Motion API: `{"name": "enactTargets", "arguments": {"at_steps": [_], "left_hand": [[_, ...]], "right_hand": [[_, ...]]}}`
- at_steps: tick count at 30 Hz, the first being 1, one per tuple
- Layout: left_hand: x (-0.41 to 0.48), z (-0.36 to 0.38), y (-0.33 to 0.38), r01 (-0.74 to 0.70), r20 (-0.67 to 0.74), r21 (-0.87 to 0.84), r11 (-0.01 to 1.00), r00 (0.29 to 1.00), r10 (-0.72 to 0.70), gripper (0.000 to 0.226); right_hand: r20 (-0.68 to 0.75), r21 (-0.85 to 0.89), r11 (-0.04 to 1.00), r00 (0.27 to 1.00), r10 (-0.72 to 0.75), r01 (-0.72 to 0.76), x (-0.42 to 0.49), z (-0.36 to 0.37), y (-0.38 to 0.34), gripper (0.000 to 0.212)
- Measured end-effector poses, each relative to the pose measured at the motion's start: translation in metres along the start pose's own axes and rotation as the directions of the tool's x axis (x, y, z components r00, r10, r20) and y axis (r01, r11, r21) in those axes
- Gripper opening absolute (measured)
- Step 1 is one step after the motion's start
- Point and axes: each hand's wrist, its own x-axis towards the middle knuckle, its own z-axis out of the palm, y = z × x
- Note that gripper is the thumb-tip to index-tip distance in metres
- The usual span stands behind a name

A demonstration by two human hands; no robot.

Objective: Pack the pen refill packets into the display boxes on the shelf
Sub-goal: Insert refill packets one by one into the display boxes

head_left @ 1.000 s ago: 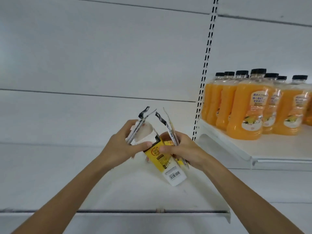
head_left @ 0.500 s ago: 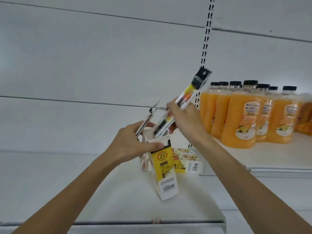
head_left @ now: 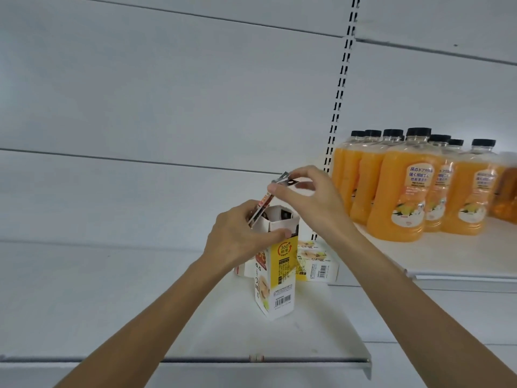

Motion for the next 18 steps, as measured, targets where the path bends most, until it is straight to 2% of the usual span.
{"name": "enactTargets", "arguments": {"at_steps": [2, 5, 9, 12, 14, 17, 18], "left_hand": [[0.0, 0.004, 0.001, 0.01, -0.025, 0.017, 1.0, 1.0, -0.01, 0.041], [0.0, 0.01, 0.003, 0.007, -0.048, 0.065, 0.998, 0.999, -0.004, 0.044], [-0.001, 0.017, 0.009, 0.017, -0.072, 0.136, 0.991, 0.997, -0.007, 0.051], [-0.002, 0.015, 0.01, 0.024, -0.071, 0.173, 0.985, 0.997, -0.012, 0.047], [-0.001, 0.01, 0.006, 0.028, -0.065, 0.165, 0.986, 0.998, -0.017, 0.044], [-0.003, 0.003, -0.002, 0.032, -0.046, 0.074, 0.997, 0.999, -0.029, 0.046], [-0.004, 0.002, -0.004, 0.033, -0.044, 0.046, 0.998, 0.999, -0.031, 0.05]], "right_hand": [[-0.029, -0.066, 0.998, 1.0, -0.007, 0.006, -0.001, -0.001, -0.003, 0.038], [0.037, -0.216, 0.976, 0.998, 0.048, -0.039, -0.002, 0.003, -0.006, 0.053], [0.035, -0.247, 0.969, 0.999, 0.034, -0.025, -0.003, 0.014, -0.004, 0.035], [-0.058, -0.078, 0.997, 0.998, 0.019, -0.024, -0.002, 0.012, -0.008, 0.021], [-0.142, 0.103, 0.995, 0.99, -0.002, 0.016, 0.002, 0.002, -0.014, 0.011], [-0.233, 0.452, 0.887, 0.972, 0.014, 0.096, 0.012, -0.026, -0.025, 0.01], [-0.272, 0.486, 0.862, 0.962, -0.006, 0.142, 0.014, -0.034, -0.028, 0.01]]}}
